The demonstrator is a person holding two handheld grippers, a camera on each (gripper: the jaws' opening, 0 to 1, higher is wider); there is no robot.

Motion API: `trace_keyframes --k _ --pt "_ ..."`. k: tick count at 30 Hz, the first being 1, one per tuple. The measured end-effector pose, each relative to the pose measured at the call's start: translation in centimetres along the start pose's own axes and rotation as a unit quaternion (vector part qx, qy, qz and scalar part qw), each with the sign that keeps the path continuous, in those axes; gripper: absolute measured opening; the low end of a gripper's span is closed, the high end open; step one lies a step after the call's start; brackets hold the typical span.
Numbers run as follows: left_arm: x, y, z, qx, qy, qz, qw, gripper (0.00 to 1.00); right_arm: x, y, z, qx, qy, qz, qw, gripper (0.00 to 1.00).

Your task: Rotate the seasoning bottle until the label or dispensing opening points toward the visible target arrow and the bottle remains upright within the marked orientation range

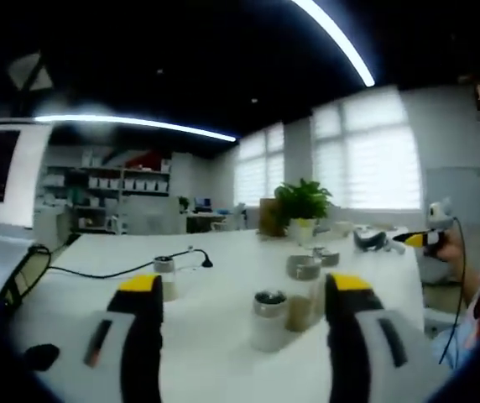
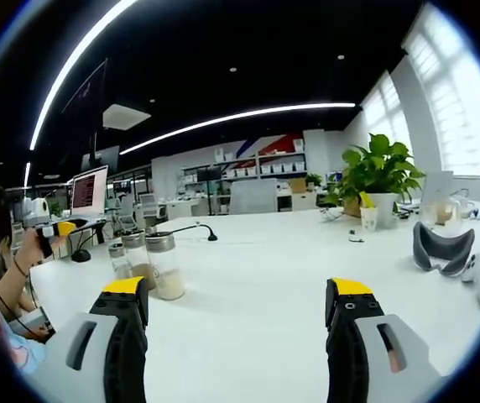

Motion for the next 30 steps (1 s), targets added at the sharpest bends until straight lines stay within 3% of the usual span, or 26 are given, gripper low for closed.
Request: trace_keyframes --k 8,11,15,16,19,21,23,24,27,30 --pt "-3.6 4.3 0.2 0.001 -0.027 -0.013 0.9996 0.71 -0.1 -0.1 -0.2 -0.002 0.001 -0.003 1.0 0.9" --pt "-4.9 6.4 0.1 0.001 -0.023 -0.022 0.9995 0.73 0.1 -0.1 -0.1 -0.002 0.001 -0.006 1.0 0.9" --pt "-7.5 9.6 -0.4 -0.019 0.019 -0.022 0.9994 0.74 0.3 0.0 -0.2 -0.004 0.002 -0.007 1.0 0.9" --pt "-8.2 10.4 -0.6 -0.019 0.014 -0.019 0.9995 0.74 0.3 0.0 -0.2 -0.005 0.002 -0.007 1.0 0.9" --pt "-10.2 12.6 -1.7 -0.065 0.041 -0.004 0.997 0.76 0.4 0.1 -0.2 -0.008 0.002 -0.006 1.0 0.89" --pt "-11.3 13.5 -2.2 -0.075 0.052 0.016 0.9957 0.78 0.4 0.1 -0.1 -0.006 -0.001 -0.007 1.0 0.89" --pt "-12.4 14.6 -2.7 -0.066 0.046 0.014 0.9967 0.77 0.4 0.0 0.0 -0.004 -0.001 -0.007 1.0 0.89" --pt "-12.8 15.0 -3.1 -0.067 0.03 0.017 0.9971 0.77 0.5 0.0 -0.1 -0.004 0.0 -0.008 1.0 0.89" --pt "-14.3 16.1 -4.0 -0.084 0.033 0.038 0.9952 0.76 0.5 0.1 -0.2 -0.007 0.002 -0.006 1.0 0.89" --pt "-15.3 16.7 -4.8 -0.064 0.006 0.058 0.9962 0.75 0.5 0.1 -0.2 -0.007 0.003 -0.005 1.0 0.89"
Point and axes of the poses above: the point that each gripper's makers call its tool centre point, and the gripper's own axes: y roughly forward along the fingers, x roughly to its right, z roughly out of its top, the point moved 5 cm from there along -y, roughly backward along the fingers, and after that the axes turned 8 degrees about -z, right-handed, at the moved point
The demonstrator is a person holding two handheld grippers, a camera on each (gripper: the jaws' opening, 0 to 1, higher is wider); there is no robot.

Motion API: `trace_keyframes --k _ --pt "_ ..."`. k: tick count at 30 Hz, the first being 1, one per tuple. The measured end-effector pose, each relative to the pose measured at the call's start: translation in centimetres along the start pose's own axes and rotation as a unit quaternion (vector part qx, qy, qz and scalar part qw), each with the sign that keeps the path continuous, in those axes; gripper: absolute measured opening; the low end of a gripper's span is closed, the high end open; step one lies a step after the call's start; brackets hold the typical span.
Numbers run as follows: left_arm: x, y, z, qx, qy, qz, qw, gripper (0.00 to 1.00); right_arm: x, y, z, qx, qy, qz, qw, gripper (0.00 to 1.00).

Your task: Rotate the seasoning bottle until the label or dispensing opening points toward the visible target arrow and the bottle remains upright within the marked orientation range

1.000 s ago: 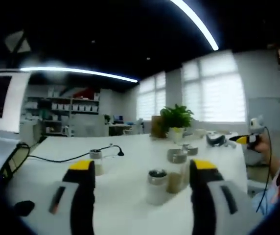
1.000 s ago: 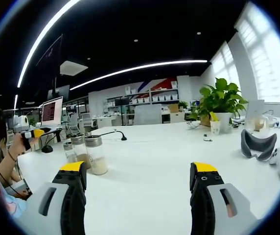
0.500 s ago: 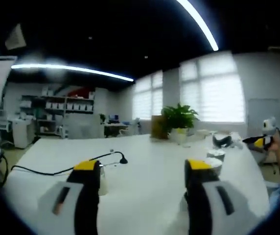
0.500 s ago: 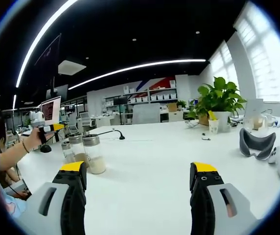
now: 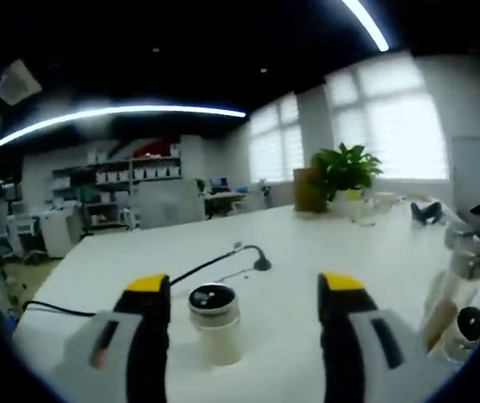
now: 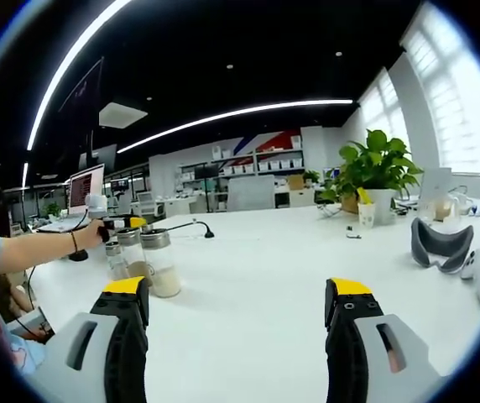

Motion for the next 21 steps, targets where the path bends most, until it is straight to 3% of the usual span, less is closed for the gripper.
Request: trace_keyframes --k 4,7,11,14,18,21 --pt "-1.4 0.8 -1.2 -0.042 0.042 0.047 0.9972 0.7 0.1 0.0 0.1 0.003 -0.001 -0.001 1.0 0.88" --pt "-1.8 1.4 -1.6 -0.019 0.003 0.053 0.9984 0.67 0.0 -0.1 0.1 0.0 -0.006 0.001 1.0 0.87" --pt "-2.2 1.8 -2.9 -0.043 0.009 0.062 0.9971 0.66 0.1 -0.3 0.4 0.007 -0.009 -0.003 0.9999 0.87" --pt "-2.6 1.8 -2.8 -0.011 -0.038 0.066 0.997 0.64 0.3 -0.3 0.3 0.004 -0.008 -0.006 0.9999 0.87" --pt "-2.5 1.8 -2.7 -0.017 -0.016 0.069 0.9974 0.54 0.4 -0.1 0.1 0.0 -0.002 -0.004 1.0 0.87" --pt "-2.7 2.1 -3.0 -0.017 -0.024 0.064 0.9975 0.51 0.5 -0.1 0.1 -0.002 -0.007 -0.006 1.0 0.87"
Point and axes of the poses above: the point that each gripper's makers call its tool centre point, and the gripper's own axes: y roughly forward along the fingers, x roughly to its right, z roughly out of its top, the point moved 5 cm from there along -y, roughly backward along the fingers, and after that the axes turned 8 degrees about -z, right-handed, at the moved point
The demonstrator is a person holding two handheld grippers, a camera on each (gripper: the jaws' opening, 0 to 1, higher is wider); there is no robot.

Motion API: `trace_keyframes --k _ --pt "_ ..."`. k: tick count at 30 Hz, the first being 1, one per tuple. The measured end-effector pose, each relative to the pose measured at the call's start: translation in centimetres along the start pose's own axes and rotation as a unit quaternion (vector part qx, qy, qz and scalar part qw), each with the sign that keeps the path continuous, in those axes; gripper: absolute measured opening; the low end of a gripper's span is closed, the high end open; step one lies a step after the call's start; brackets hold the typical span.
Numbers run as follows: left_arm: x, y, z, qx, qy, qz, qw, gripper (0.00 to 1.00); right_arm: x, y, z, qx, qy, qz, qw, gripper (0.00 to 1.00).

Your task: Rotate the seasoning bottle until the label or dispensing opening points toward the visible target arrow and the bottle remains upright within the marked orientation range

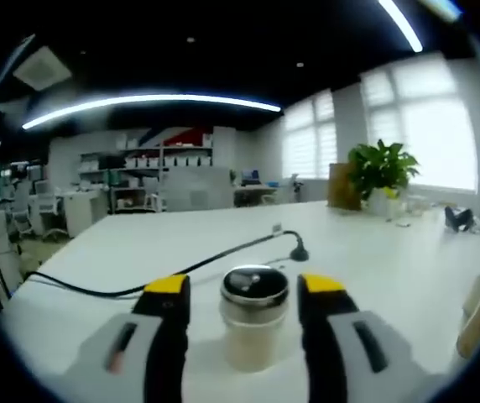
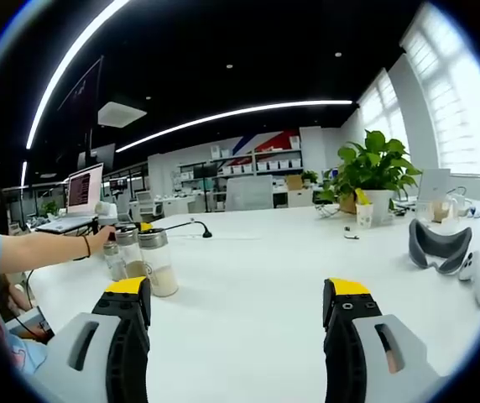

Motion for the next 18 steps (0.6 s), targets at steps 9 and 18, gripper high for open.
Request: trace_keyframes --k 9,18 --pt "0.4 0.7 -0.7 -0.023 0.042 0.004 0.9989 0.43 0.7 0.0 0.1 -0.002 -0.002 -0.011 0.9999 0.88" --pt "0.3 0.8 -1.0 -0.02 0.048 0.012 0.9986 0.36 0.7 0.1 0.1 -0.005 0.005 -0.008 0.9999 0.87"
Point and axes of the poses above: the point that each gripper's makers call its tool centre point, and the gripper's own axes: y roughly forward along the fingers, x roughly to its right, z roughly out of its top, the point moved 5 cm from there along -y, roughly backward along the fingers, and after that the axes turned 8 degrees about -z, right-handed, at the moved point
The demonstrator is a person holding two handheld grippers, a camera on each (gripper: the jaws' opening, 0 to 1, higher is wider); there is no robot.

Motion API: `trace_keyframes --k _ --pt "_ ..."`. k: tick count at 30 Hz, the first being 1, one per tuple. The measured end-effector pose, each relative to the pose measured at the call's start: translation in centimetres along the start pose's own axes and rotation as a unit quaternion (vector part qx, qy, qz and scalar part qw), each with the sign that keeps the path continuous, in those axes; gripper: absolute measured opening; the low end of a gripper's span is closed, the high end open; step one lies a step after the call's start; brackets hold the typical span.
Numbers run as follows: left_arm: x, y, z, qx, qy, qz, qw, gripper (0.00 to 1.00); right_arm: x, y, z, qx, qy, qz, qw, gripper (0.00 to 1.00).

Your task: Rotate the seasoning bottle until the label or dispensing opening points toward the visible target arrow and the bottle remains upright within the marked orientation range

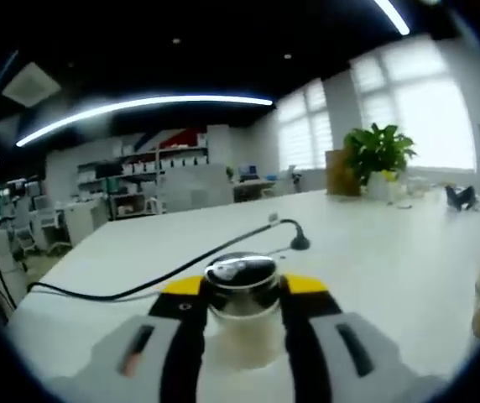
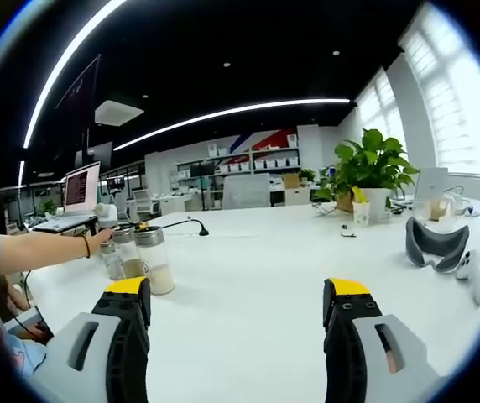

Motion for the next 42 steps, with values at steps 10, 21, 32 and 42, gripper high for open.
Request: trace_keyframes --k 10,21,32,42 --pt "-0.9 -1.4 0.3 0.004 -0.013 -0.008 0.9999 0.35 0.0 -0.1 0.3 0.005 -0.003 0.002 1.0 0.85" --pt "-0.1 -5.3 4.2 0.062 -0.001 -0.081 0.9948 0.35 -0.2 0.1 0.1 -0.001 0.003 0.008 1.0 0.86" --pt "4.5 -12.2 5.2 0.096 -0.009 -0.166 0.9814 0.36 -0.5 -0.3 0.2 -0.001 0.001 0.008 1.0 0.86" --pt "8.1 -16.4 3.3 0.098 -0.001 -0.209 0.973 0.35 0.0 -0.5 0.2 0.002 0.009 -0.007 0.9999 0.85"
Point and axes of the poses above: the point that each gripper's makers call its tool centre point, and the gripper's own axes: y roughly forward along the fingers, x roughly to its right, z roughly out of its top, the point moved 5 cm from there along -y, roughly backward along the fingers, and after that the axes turned 8 degrees about -z, right-handed, at the moved point
